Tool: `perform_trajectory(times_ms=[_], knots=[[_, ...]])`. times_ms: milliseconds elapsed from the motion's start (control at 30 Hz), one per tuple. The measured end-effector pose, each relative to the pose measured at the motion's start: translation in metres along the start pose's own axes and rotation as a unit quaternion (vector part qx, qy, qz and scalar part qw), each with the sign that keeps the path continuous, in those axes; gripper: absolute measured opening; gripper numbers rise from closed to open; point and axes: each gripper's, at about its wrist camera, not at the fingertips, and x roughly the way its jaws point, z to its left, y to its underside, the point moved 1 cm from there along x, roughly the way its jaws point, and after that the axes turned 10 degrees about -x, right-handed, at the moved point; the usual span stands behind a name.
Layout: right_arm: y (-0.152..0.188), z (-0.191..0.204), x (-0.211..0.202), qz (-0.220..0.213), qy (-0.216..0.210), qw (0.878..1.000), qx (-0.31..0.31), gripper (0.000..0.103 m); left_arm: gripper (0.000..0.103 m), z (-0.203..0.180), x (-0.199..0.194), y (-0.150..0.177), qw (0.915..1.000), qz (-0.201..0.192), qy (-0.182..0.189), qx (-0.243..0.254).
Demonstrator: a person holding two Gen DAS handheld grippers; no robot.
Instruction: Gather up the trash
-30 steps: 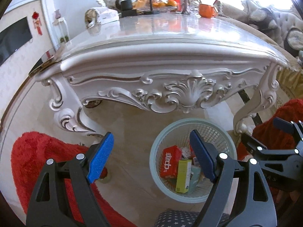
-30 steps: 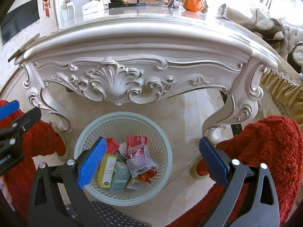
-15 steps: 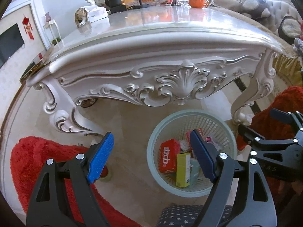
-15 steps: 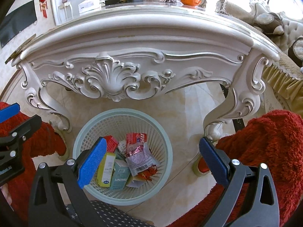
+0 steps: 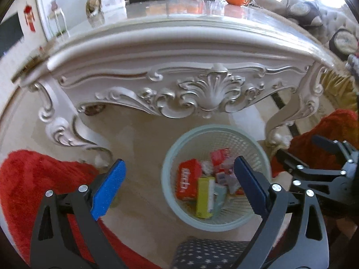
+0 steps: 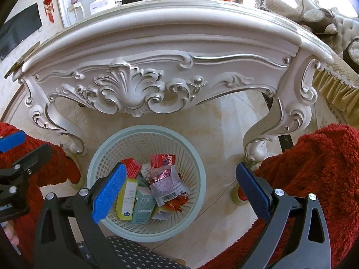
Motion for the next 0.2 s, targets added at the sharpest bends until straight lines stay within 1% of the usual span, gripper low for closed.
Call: perform_trajectory(times_ms=[133, 200], knots=[[-0.0001, -0.0014, 0.0014, 0.003, -0.003, 1.000, 0.004, 0.094, 0.095, 0.0006, -0.0002, 0.0014, 0.9998, -0.007, -0.017, 0.003], [0.0000, -0.0025, 0.0023, 0.004, -0.004, 1.000, 0.005, 0.094, 0.095, 0.0004, 0.0003, 0.0022, 0.9999, -0.004, -0.010, 0.003]])
